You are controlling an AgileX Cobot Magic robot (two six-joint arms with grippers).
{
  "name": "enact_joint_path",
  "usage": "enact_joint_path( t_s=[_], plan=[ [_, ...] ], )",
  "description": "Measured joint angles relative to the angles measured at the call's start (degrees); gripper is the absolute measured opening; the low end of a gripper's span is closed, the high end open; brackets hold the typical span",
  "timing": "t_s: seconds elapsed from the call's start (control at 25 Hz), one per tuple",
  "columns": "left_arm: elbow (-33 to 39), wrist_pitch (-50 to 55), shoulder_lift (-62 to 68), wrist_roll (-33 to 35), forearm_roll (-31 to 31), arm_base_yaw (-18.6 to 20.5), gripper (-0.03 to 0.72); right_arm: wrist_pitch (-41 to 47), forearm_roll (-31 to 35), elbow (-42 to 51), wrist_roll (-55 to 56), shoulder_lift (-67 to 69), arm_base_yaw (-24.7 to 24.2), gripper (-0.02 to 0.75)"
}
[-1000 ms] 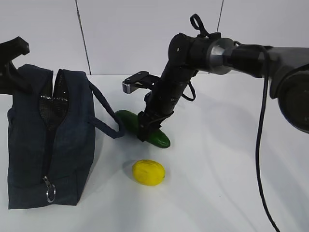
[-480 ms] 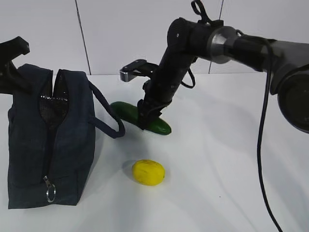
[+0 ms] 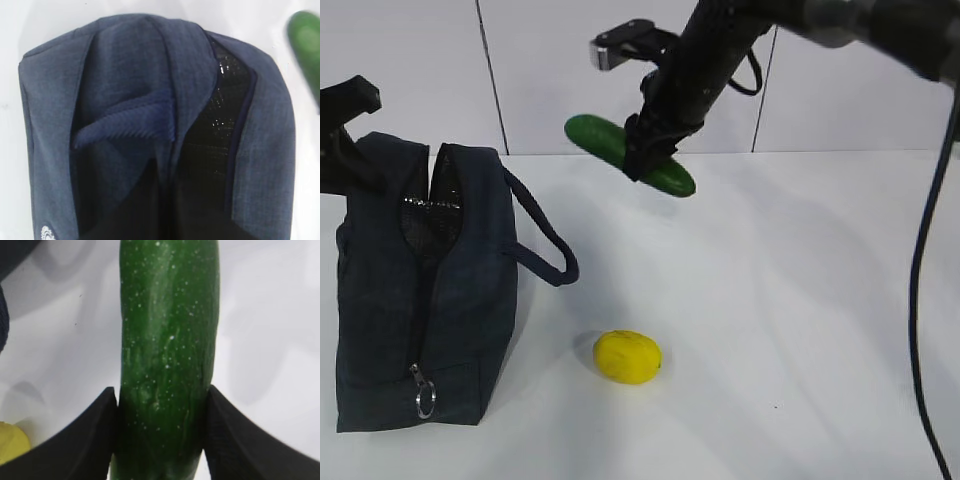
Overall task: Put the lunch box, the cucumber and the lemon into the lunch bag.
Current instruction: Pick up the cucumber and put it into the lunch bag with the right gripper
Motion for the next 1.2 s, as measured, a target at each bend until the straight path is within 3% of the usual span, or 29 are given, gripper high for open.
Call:
enact_joint_path(
  t_s=[0.32, 0.76, 0.92, 1.2],
  plan=[
    [0.00, -0.34, 0.00, 0.00, -0.97, 0.00, -0.007, 0.91, 1.93, 0.00, 22.40, -10.46, -0.39, 0.391],
    [0.00, -1.07, 0.00, 0.00, -1.19, 0.00, -0.007, 1.18, 10.87, 0.49, 36.63, -16.42, 2.57, 0.391],
    [0.00, -1.19, 0.10, 0.00, -1.19, 0.00, -0.007, 1.18, 9.70, 0.54, 41.29, -16.42, 7.03, 0.391],
    [0.00, -1.66, 0.10, 0.00, -1.29, 0.00, -0.007, 1.22, 0.49, 0.54, 52.29, -15.73, 15.13, 0.391]
  ],
)
